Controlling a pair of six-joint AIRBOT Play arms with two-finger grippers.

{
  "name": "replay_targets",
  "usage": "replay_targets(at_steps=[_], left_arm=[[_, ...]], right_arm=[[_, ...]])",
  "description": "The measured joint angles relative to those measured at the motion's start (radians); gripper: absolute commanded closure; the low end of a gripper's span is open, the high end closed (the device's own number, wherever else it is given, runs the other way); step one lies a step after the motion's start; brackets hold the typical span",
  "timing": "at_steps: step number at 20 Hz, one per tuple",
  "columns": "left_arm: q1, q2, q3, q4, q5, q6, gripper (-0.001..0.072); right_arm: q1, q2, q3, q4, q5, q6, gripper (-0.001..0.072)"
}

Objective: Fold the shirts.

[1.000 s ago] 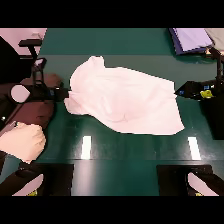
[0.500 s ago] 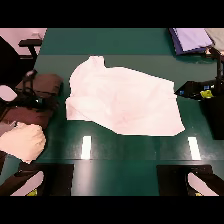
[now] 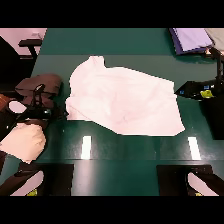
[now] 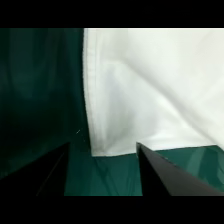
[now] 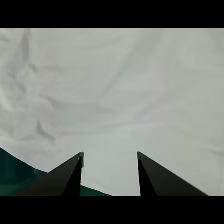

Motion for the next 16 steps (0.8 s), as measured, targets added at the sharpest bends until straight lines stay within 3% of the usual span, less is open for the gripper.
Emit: replay_targets(at_steps=[14,15,16], left_arm=[[-0.090,-0.063,-0.010,-0.003,0.020,0.010,0.0213],[-0.092,-0.065,-0.010,-0.005,0.025,0.007,0.0327],[-0.092,-0.068,-0.011,-0.003,0.029,0.001,0.0600]], right_arm=[[0.000,0.000,0.000,0.001,0.043,0.000,0.0326],[0.000,0.000,0.000,0.001,0.045,0.000,0.0326],[0.000,0.000,0.000,0.002,0.047,0.000,0.0326]])
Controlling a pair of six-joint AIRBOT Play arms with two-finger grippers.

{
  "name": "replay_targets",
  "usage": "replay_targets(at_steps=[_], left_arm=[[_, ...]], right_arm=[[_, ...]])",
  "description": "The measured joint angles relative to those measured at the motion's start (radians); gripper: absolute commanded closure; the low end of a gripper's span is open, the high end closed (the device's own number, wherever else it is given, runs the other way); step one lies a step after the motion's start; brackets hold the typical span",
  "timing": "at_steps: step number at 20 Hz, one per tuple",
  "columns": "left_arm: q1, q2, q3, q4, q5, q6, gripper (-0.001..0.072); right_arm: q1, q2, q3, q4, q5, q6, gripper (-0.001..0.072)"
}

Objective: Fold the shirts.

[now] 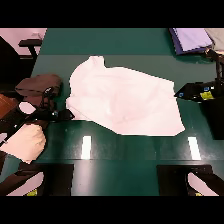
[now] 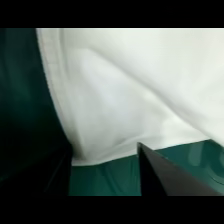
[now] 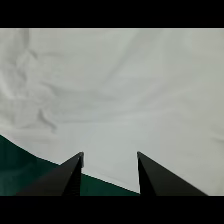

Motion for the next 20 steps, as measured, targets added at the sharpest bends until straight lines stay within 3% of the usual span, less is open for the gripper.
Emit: replay_targets(at_steps=[1,8,9,10,12,13,14,15,20], left_arm=[[0.000,-0.001,0.000,0.003,0.003,-0.005,0.0674],[0.000,-0.001,0.137,0.006,-0.109,-0.014,0.0681],[0.000,-0.001,0.166,0.010,-0.135,-0.014,0.0681],[0.000,-0.001,0.192,0.013,-0.157,-0.013,0.0681],[0.000,-0.001,0.230,0.017,-0.179,-0.010,0.0681],[0.000,-0.001,0.243,0.018,-0.186,-0.010,0.0681],[0.000,-0.001,0.253,0.019,-0.187,-0.010,0.0681],[0.000,-0.001,0.260,0.020,-0.189,-0.010,0.0681],[0.000,-0.001,0.275,0.022,-0.192,-0.007,0.0681]], right_arm=[[0.000,0.000,0.000,0.000,0.002,0.000,0.0326],[-0.094,0.021,-0.076,-0.043,0.076,0.000,0.0313],[-0.138,0.035,-0.124,-0.053,0.080,0.000,0.0184],[-0.186,0.048,-0.174,-0.063,0.086,0.000,0.0134],[-0.295,0.070,-0.288,-0.073,0.093,0.000,0.0139],[-0.351,0.077,-0.347,-0.077,0.093,0.000,0.0169],[-0.396,0.080,-0.399,-0.081,0.090,0.000,0.0254],[-0.433,0.082,-0.446,-0.078,0.082,0.000,0.0270],[-0.473,0.027,-0.591,-0.023,-0.023,-0.019,0.0272]])
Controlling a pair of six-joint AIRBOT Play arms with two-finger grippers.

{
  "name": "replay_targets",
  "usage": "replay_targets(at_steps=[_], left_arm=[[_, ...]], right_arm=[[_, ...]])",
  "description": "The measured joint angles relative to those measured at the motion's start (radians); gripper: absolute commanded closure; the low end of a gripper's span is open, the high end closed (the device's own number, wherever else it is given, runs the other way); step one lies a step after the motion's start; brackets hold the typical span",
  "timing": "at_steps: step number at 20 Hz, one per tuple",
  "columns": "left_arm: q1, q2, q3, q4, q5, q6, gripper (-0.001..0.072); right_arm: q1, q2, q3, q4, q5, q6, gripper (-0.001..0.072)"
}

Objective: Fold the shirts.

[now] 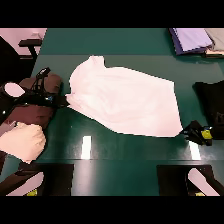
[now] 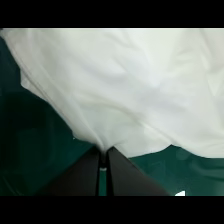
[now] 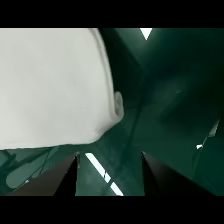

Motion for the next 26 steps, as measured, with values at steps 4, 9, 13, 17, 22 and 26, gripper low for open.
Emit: replay_targets(at_steps=[4,9,13,17,22,26], left_arm=[[0.000,0.000,0.003,0.002,-0.002,0.000,0.0681],[0.000,0.007,0.019,0.016,-0.034,0.000,0.0682],[0.000,0.108,0.140,0.092,-0.046,-0.010,0.0682],[0.000,0.243,0.426,0.211,-0.050,-0.066,0.0682],[0.000,0.319,0.909,0.269,-0.049,-0.127,0.0683],[0.001,0.335,1.174,0.281,-0.053,-0.169,0.0683]], right_arm=[[0.105,-0.087,-0.018,0.056,-0.099,-0.005,0.0528],[0.235,-0.121,0.087,0.052,-0.190,-0.009,0.0698],[0.281,-0.025,0.297,0.061,-0.179,-0.010,0.0697],[0.294,0.095,0.622,0.064,-0.154,-0.010,0.0698],[0.296,0.169,1.070,0.062,-0.104,-0.010,0.0698],[0.296,0.138,1.418,0.006,0.005,0.029,0.0698]])
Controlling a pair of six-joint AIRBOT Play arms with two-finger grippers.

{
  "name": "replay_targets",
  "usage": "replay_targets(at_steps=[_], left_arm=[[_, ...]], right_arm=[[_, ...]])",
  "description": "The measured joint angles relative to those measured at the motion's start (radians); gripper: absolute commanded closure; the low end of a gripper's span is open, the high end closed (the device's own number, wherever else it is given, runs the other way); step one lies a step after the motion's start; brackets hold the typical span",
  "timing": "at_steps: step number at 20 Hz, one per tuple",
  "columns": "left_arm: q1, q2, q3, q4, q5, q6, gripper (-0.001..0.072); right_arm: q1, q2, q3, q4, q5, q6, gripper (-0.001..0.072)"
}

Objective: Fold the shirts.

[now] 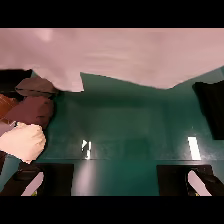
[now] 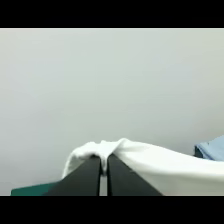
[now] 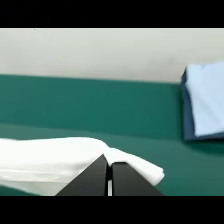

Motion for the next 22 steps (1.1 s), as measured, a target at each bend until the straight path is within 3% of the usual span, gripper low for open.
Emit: replay_targets(at_steps=[5,10,18,22], left_arm=[[0.000,-0.018,0.040,-0.027,-0.057,-0.035,0.0683],[0.000,-0.113,-0.174,-0.098,-0.145,-0.047,0.0682],[-0.001,-0.525,-0.400,-0.124,-0.216,-0.040,0.0682],[-0.001,-0.745,-0.418,-0.131,-0.130,0.010,0.0682]], right_arm=[[0.000,-0.070,0.185,-0.073,0.126,0.051,0.0699],[0.004,-0.135,-0.013,-0.097,0.172,0.072,0.0699],[0.124,-0.544,-0.209,-0.222,0.204,0.076,0.0699],[0.145,-0.785,-0.175,-0.241,0.121,0.076,0.0699]])
